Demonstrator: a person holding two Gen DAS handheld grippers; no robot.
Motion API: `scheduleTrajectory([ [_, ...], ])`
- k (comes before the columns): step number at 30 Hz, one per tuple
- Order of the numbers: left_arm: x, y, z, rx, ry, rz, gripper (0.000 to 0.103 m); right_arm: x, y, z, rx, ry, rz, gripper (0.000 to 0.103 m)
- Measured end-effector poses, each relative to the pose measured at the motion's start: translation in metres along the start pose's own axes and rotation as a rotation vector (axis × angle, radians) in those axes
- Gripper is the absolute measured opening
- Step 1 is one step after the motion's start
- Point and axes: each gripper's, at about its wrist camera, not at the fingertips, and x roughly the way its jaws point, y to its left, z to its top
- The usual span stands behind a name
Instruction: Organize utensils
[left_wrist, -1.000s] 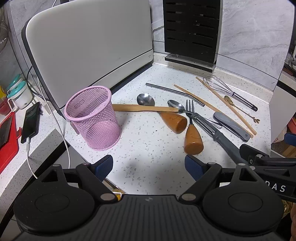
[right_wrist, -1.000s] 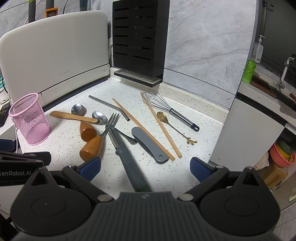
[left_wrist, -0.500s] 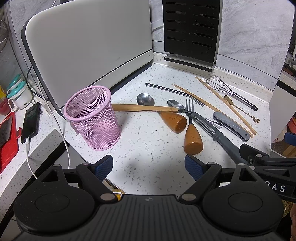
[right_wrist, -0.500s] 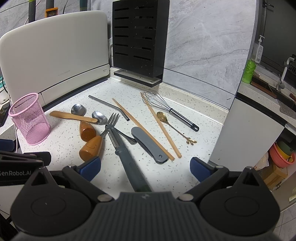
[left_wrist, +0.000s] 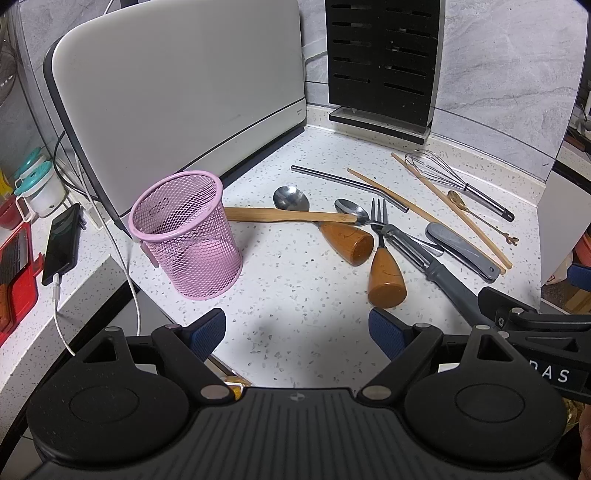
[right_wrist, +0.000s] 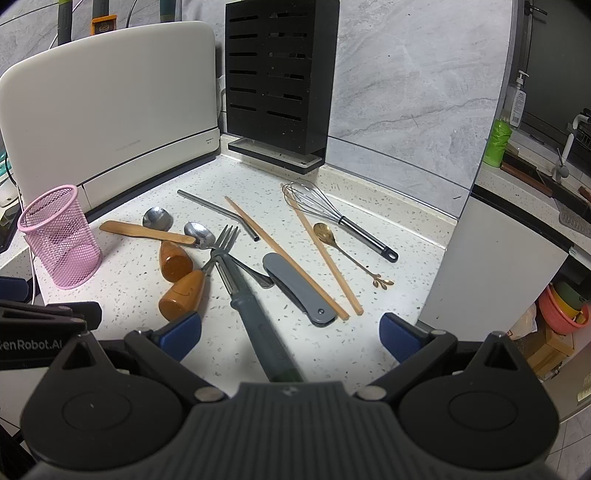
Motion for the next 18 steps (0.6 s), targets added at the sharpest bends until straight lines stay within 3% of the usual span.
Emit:
scheduleTrajectory([
  [18, 0.0023, 0.0028, -0.0032, -0.001, -0.002, -0.002, 0.102, 0.0007, 0.0012, -0.0004, -0.003, 0.0, -0.002, 0.1],
])
